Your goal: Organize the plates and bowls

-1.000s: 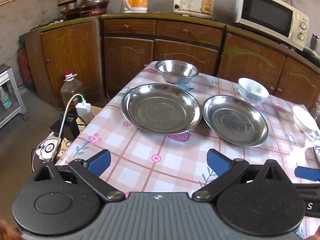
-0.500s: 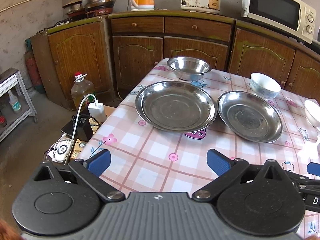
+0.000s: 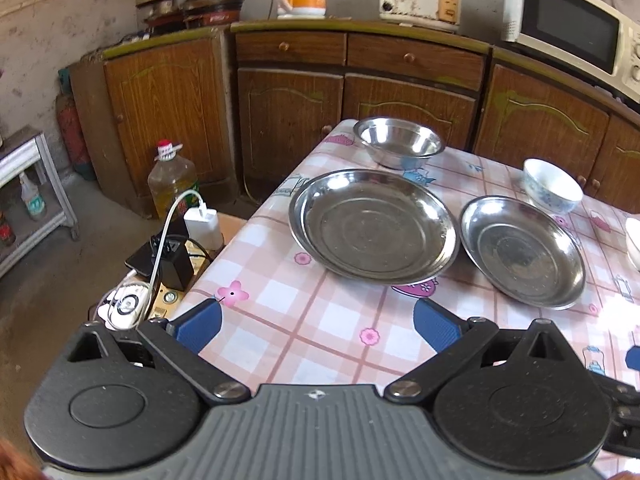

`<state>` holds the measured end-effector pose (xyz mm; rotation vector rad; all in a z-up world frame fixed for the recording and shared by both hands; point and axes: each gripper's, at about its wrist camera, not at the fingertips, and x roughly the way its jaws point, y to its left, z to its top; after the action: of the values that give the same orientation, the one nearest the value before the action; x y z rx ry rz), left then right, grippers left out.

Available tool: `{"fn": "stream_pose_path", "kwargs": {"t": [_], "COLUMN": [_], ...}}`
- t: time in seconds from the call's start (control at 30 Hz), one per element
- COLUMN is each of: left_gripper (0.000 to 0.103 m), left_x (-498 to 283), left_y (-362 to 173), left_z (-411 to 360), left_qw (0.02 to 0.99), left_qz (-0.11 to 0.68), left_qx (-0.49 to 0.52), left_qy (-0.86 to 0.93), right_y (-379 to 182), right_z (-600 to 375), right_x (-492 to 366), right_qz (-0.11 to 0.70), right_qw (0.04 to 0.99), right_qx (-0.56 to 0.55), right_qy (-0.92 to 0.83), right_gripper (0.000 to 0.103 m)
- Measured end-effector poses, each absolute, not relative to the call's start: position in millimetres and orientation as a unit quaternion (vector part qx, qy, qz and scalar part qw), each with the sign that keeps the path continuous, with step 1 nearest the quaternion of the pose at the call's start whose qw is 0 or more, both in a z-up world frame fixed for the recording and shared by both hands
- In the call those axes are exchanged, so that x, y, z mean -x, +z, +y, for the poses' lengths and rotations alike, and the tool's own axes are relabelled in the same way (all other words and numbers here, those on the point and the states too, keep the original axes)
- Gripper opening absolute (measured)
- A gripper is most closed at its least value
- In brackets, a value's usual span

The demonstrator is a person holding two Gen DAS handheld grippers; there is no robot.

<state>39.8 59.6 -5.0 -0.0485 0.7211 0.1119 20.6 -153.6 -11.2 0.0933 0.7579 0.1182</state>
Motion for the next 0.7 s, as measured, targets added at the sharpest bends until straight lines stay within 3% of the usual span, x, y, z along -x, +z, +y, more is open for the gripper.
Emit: {"fn": "stream_pose_path", "kwargs": {"t": [0.7], "left_gripper": [0.103], "left_x": [-90], "left_y": [-7], "left_z": [85], "left_qw": [0.936], "left_qz": [0.343], "left_qx": [0.025], "left_qy": [0.07], "right_y": [-6], "right_z": [-124], "right_x": [-65], "right_qz": [0.354], "right_qw": [0.932], "right_qx": [-0.024], "right_qy": [0.071], "right_gripper": [0.103]}}
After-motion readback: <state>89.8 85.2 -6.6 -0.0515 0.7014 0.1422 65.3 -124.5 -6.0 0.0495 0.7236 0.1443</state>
